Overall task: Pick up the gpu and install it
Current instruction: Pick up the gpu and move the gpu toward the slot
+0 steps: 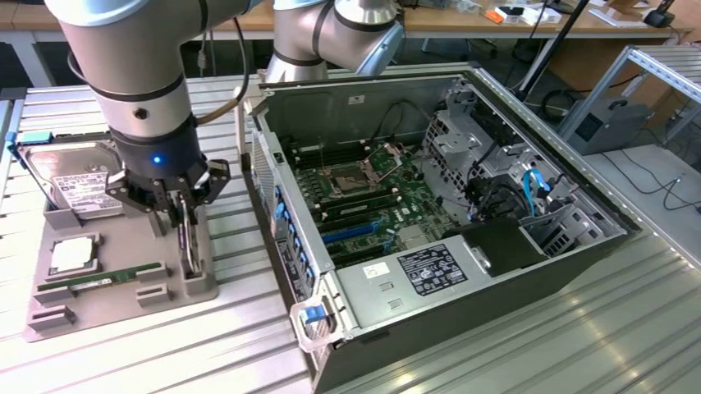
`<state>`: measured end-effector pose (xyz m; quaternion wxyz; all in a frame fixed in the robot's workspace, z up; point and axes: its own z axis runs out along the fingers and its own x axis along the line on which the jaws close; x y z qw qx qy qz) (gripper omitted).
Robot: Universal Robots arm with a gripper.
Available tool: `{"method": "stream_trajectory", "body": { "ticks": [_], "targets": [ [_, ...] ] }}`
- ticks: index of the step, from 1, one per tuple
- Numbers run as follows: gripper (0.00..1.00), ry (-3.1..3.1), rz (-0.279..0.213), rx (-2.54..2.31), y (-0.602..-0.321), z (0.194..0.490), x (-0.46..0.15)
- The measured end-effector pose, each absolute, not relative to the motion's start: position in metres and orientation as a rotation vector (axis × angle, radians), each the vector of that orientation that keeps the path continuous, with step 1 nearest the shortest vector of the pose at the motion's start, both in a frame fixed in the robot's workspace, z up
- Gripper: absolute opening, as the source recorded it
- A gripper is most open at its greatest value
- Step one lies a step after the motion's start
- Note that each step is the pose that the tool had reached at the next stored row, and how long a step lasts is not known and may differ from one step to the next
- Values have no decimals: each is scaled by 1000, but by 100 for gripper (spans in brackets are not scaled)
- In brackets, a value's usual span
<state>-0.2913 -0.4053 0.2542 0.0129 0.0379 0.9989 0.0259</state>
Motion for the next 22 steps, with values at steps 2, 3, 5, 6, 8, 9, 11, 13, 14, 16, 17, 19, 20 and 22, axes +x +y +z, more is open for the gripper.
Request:
{"method": "stream_trajectory", "body": {
  "ticks": [2, 3, 5, 6, 8, 9, 11, 13, 14, 16, 17, 19, 20, 22],
  "targets": [
    [27, 3112, 88, 118, -405, 256, -291],
    [27, 3112, 91, 118, -405, 256, -291],
    [27, 3112, 99, 118, -405, 257, -291],
    [27, 3112, 103, 118, -405, 258, -291],
    [27, 3112, 109, 118, -405, 258, -291],
    [27, 3112, 113, 119, -405, 258, -291],
    [27, 3112, 121, 119, -405, 259, -291],
    [27, 3112, 130, 119, -405, 260, -291],
    [27, 3112, 135, 119, -405, 260, -291],
    [27, 3112, 142, 119, -405, 261, -291],
    [27, 3112, 145, 119, -405, 261, -291],
    [27, 3112, 151, 119, -405, 262, -291],
    [27, 3112, 152, 119, -405, 262, -291],
    [27, 3111, 157, 119, -405, 263, -291]
  ]
}}
